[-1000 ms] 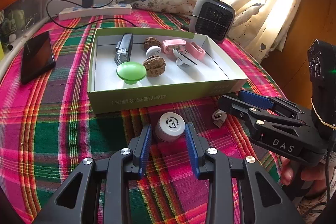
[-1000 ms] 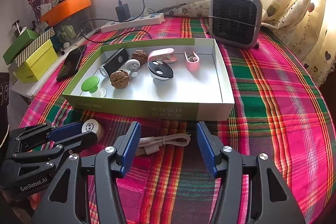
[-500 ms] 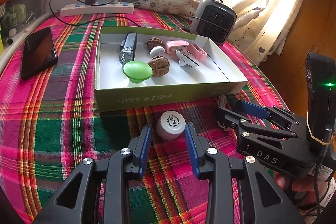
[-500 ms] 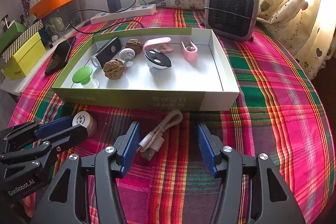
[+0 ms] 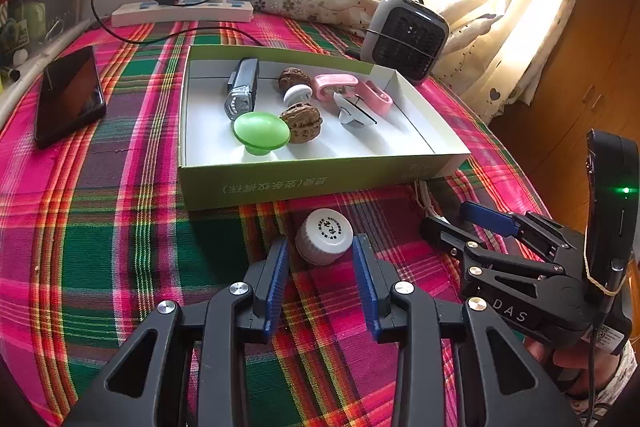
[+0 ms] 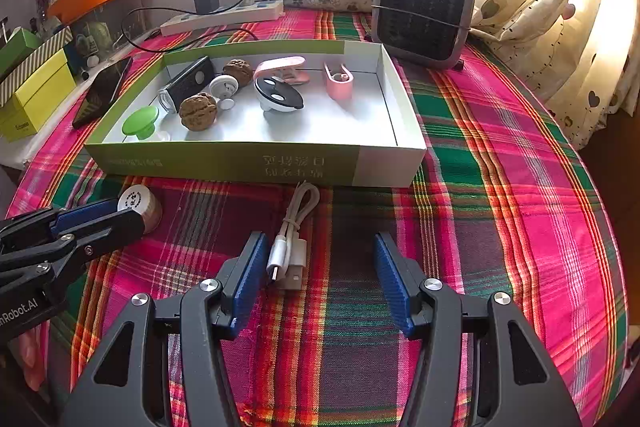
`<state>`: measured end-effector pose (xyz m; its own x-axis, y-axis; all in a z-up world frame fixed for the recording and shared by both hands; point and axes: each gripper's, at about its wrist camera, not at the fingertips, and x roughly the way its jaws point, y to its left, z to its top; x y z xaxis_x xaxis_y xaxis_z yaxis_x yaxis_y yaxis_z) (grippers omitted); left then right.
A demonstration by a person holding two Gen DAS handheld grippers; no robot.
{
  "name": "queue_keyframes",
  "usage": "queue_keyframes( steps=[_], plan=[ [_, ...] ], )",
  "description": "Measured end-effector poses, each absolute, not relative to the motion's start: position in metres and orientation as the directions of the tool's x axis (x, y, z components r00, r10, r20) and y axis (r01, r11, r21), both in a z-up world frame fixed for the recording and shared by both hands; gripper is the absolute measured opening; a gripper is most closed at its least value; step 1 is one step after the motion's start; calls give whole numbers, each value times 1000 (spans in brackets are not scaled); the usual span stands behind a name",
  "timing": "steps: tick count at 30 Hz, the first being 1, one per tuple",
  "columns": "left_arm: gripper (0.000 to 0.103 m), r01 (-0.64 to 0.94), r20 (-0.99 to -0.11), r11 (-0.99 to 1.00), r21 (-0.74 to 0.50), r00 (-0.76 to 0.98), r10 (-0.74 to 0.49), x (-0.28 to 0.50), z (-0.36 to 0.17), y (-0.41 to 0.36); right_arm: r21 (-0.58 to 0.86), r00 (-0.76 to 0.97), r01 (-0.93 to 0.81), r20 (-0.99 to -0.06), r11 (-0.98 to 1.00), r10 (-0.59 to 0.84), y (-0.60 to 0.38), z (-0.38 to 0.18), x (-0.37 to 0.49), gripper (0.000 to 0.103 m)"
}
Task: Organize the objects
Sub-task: 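Close the left tool on the white container while the right tool grasps the USB cable, then lift and carry the white container and USB cable over the box with both tools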
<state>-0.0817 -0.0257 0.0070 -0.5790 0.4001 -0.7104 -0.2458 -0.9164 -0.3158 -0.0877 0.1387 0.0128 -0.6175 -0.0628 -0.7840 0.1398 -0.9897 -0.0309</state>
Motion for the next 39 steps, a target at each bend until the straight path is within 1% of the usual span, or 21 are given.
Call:
queue_keyframes(
  steps=[3,5,6,7,9,13,15,19,22,26,28,30,39],
  plan=[
    [30,-246,-710,-916,-317,-579,401,-82,7,-26,-37,-616,145,-786,-989,-61,138,13,-89,56],
    [30,-245,-710,-916,-317,-580,400,-82,7,-26,-45,-615,132,-787,-990,-46,139,12,-91,62],
    [30,-245,-710,-916,-318,-579,401,-82,7,-26,-43,-612,121,-790,-992,-40,141,12,-92,67],
    [30,-244,-710,-916,-318,-579,401,-83,7,-26,-32,-608,116,-792,-993,-46,143,11,-92,69],
    [31,-247,-712,-918,-311,-579,397,-84,6,-25,-4,-605,114,-794,-993,-66,147,10,-93,69],
    [31,-249,-716,-921,-300,-579,390,-86,7,-23,-15,-608,112,-792,-994,-57,145,10,-92,68],
    [31,-250,-717,-921,-297,-579,388,-88,7,-23,-8,-608,122,-791,-992,-68,145,11,-92,64],
    [30,-250,-718,-923,-292,-580,384,-89,8,-22,-18,-615,166,-784,-986,-89,137,13,-88,46],
    [30,-250,-718,-923,-291,-580,384,-89,8,-21,-12,-614,177,-783,-984,-101,135,13,-87,40],
    [28,-251,-718,-923,-292,-580,384,-89,8,-21,1,-613,186,-782,-982,-117,136,13,-86,35],
    [28,-251,-718,-923,-291,-580,384,-89,8,-21,8,-612,200,-780,-980,-131,134,13,-85,26],
    [28,-252,-718,-923,-291,-580,385,-89,8,-21,7,-611,212,-780,-977,-138,132,14,-84,21],
    [27,-253,-719,-925,-284,-581,380,-88,8,-21,40,-607,215,-777,-976,-166,134,13,-84,20]
  ],
)
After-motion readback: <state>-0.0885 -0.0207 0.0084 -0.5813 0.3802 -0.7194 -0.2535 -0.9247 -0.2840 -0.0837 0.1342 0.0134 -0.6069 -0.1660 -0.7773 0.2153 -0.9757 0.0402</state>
